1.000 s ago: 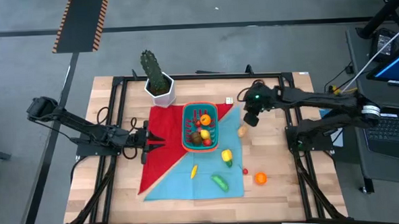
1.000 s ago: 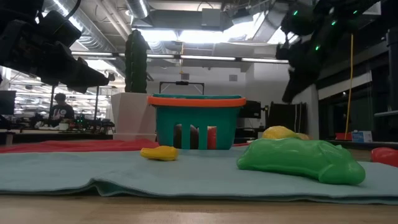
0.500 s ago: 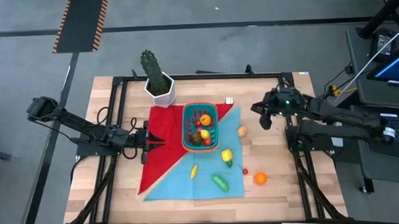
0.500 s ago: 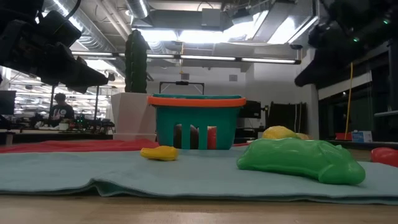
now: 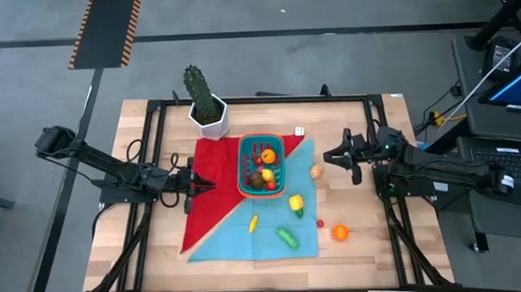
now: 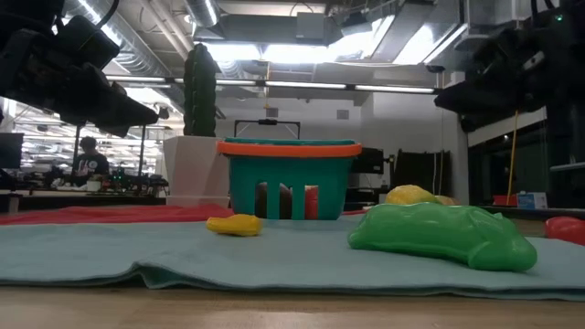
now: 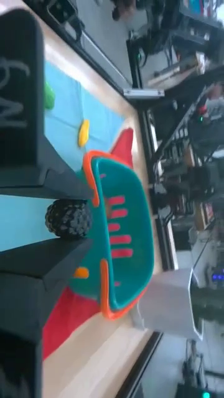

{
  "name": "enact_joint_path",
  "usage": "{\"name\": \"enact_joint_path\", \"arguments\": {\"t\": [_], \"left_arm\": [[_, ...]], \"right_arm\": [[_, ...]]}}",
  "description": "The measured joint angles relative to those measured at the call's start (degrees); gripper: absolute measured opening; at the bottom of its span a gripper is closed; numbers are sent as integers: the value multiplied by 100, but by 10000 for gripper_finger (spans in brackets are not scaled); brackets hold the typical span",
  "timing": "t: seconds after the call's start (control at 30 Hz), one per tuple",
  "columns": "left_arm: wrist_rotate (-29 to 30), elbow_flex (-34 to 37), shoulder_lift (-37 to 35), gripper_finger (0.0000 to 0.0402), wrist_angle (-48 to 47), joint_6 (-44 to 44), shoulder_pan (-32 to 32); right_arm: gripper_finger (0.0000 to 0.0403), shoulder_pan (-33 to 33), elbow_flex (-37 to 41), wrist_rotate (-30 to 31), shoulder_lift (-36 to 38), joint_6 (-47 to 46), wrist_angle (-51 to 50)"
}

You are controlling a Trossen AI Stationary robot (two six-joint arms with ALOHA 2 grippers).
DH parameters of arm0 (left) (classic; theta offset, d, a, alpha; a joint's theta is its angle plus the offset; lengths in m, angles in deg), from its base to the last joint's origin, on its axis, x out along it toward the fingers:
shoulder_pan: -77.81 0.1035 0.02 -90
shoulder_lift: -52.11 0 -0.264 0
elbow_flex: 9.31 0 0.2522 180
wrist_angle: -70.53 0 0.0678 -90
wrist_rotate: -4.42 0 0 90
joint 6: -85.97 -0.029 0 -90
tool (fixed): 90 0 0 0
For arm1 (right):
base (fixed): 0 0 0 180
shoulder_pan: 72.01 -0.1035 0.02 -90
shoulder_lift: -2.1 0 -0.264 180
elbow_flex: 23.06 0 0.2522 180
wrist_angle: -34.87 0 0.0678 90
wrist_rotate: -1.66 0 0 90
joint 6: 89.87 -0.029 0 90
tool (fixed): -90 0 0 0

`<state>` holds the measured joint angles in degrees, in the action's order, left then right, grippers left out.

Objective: Pick and placing Produce into tupperware
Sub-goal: Put the blackberry into the basket

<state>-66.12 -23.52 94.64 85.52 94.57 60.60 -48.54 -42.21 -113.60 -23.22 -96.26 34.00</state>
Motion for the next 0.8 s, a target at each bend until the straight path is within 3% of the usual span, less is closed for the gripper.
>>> {"name": "enact_joint_path", "arguments": {"t": [0.6, 0.8], "left_arm": [[0, 0, 0, 1, 26, -2, -2], [0, 0, -2, 11, 281, 281, -1]], "right_arm": [[90, -10, 59, 380, -26, -96, 348], [90, -111, 58, 381, -413, -95, 774]]}}
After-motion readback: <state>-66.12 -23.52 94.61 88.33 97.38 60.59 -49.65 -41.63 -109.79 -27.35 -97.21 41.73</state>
